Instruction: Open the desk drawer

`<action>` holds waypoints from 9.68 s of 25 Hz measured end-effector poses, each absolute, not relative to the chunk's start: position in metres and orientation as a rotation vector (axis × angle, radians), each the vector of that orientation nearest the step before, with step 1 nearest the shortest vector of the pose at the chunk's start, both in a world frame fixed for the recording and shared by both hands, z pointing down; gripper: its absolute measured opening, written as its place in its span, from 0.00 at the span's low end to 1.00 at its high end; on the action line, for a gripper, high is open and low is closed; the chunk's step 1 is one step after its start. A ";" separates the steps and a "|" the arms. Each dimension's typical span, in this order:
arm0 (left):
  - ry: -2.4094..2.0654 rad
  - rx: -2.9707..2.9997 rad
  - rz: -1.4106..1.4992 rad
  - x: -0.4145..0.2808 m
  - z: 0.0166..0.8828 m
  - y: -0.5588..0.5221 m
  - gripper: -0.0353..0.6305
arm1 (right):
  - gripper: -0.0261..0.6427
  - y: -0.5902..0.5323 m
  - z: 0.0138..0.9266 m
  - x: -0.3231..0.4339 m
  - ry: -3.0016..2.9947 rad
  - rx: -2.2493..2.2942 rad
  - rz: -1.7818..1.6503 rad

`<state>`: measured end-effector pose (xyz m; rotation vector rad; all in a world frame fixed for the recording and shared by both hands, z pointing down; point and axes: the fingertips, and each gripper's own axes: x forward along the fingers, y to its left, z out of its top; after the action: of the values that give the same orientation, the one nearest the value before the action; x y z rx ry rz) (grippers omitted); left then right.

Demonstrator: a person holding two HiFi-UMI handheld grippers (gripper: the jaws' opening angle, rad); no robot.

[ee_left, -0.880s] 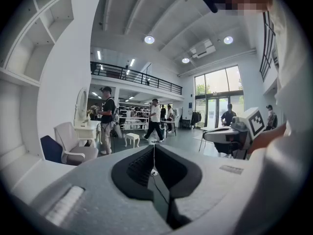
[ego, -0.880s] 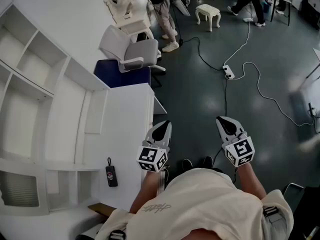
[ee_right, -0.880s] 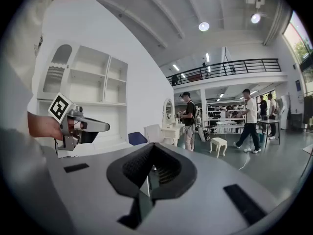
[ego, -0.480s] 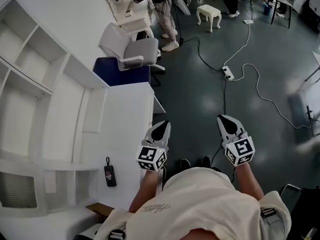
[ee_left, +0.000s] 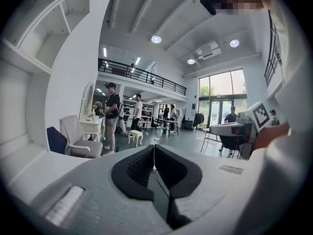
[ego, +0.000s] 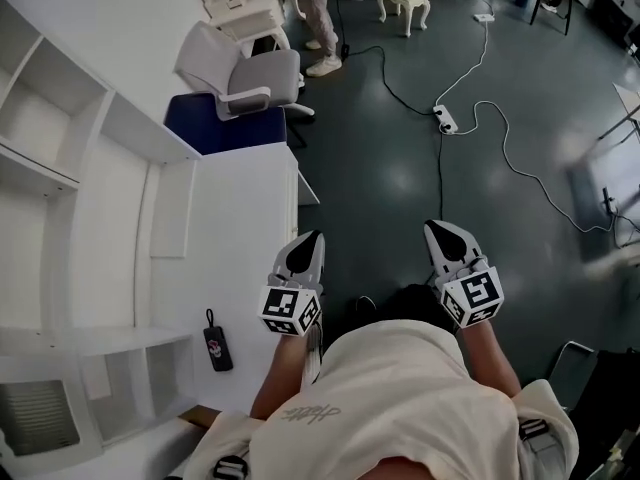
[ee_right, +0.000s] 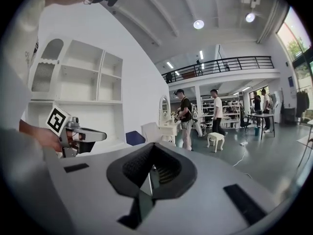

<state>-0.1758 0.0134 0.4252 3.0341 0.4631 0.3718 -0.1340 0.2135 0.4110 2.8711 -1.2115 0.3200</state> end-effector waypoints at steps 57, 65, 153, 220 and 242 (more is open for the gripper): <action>-0.403 2.876 0.446 0.029 0.462 -0.130 0.08 | 0.04 0.019 0.437 0.151 -2.005 2.300 0.337; -0.525 2.872 0.426 0.011 0.461 -0.181 0.08 | 0.04 -0.060 0.442 0.135 -2.118 2.142 0.326; -1.061 1.905 0.615 -0.126 0.734 -0.170 0.25 | 0.04 -0.196 0.513 0.054 -2.479 1.190 0.369; -1.135 1.589 0.703 -0.091 0.861 -0.112 0.19 | 0.04 -0.126 0.591 0.083 -2.443 0.961 0.489; -1.065 1.643 0.704 -0.072 0.860 -0.024 0.19 | 0.04 0.010 0.588 0.081 -2.323 1.162 0.525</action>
<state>-0.0720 -0.0236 0.8600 1.6428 -1.0654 0.7040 0.0805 0.0101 0.5877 1.1624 -2.3231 0.5247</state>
